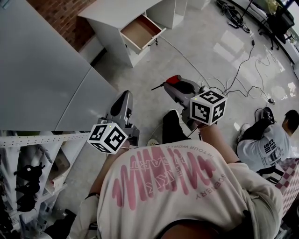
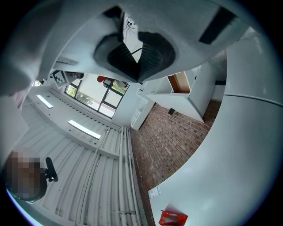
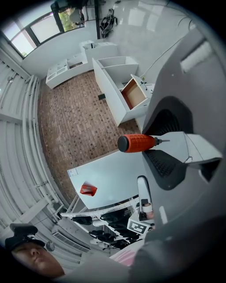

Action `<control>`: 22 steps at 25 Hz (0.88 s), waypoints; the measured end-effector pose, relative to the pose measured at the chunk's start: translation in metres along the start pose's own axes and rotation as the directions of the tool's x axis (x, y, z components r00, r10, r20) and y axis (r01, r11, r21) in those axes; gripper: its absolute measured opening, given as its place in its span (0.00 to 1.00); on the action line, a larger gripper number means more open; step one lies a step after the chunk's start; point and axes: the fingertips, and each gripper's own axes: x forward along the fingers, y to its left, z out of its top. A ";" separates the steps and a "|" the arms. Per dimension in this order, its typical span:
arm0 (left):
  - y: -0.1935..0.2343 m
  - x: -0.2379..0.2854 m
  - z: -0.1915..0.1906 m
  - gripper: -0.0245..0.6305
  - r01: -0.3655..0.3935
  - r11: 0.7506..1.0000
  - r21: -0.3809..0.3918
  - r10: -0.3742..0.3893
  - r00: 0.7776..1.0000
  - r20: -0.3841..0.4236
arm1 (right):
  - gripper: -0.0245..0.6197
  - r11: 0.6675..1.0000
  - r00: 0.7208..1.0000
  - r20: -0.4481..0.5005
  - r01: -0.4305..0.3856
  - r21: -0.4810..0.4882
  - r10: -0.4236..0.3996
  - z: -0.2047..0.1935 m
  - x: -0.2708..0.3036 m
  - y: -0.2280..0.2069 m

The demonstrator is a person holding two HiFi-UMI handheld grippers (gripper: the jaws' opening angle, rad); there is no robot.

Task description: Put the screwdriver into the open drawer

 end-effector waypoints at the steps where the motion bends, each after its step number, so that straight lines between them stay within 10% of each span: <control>1: 0.002 0.005 0.002 0.04 -0.005 1.000 -0.002 0.005 1.000 0.002 | 0.22 1.000 1.000 0.001 0.000 -0.001 0.000 0.004 0.003 -0.006; 22: 0.040 0.217 0.067 0.04 -0.094 0.995 -0.018 0.095 0.987 0.130 | 0.22 0.992 0.995 -0.031 -0.098 -0.079 0.096 0.138 0.091 -0.188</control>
